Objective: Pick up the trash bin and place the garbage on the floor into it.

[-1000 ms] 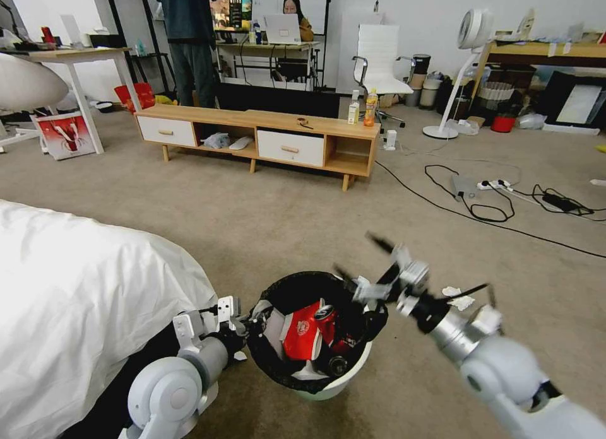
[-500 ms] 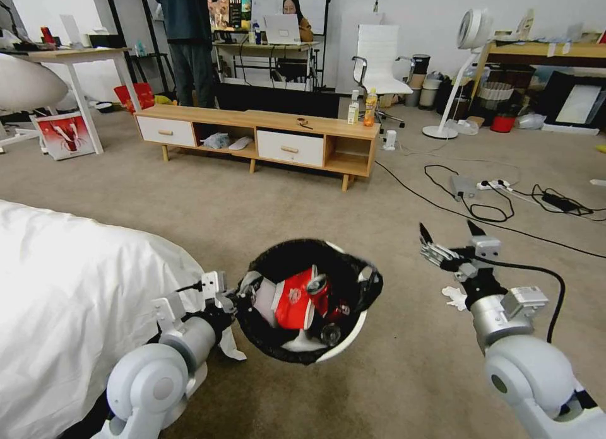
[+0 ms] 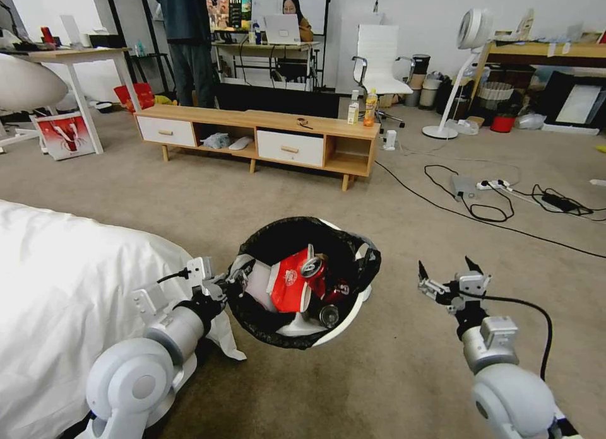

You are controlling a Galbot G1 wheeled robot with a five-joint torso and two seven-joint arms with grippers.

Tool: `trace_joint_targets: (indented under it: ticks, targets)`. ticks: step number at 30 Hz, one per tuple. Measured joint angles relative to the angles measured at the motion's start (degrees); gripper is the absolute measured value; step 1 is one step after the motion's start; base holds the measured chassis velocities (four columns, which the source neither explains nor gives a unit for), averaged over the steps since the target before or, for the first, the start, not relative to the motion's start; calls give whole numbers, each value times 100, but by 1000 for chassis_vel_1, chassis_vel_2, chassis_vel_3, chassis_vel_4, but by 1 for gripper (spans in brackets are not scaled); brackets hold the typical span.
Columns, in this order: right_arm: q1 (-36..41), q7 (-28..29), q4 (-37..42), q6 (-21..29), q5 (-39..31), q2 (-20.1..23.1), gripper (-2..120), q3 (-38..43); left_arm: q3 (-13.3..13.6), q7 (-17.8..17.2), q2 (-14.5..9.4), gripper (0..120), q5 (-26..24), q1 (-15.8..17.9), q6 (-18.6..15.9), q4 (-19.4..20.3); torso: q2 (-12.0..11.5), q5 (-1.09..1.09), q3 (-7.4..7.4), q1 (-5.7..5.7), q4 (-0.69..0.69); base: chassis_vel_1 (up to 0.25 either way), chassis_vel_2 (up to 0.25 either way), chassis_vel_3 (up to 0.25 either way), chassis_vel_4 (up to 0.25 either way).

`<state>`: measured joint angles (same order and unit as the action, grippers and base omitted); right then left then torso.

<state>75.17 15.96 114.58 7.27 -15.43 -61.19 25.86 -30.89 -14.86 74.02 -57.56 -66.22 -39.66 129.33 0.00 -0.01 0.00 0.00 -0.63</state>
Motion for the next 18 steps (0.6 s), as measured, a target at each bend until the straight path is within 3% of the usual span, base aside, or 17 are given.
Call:
trace_joint_targets:
  ticks: [18]
  targets:
    - [80, 26, -126, -97, 349, -445, 100, 9, 81, -4, 11, 7, 45, 1, 1, 24, 0, 0, 0, 0, 0, 0, 0, 0, 0]
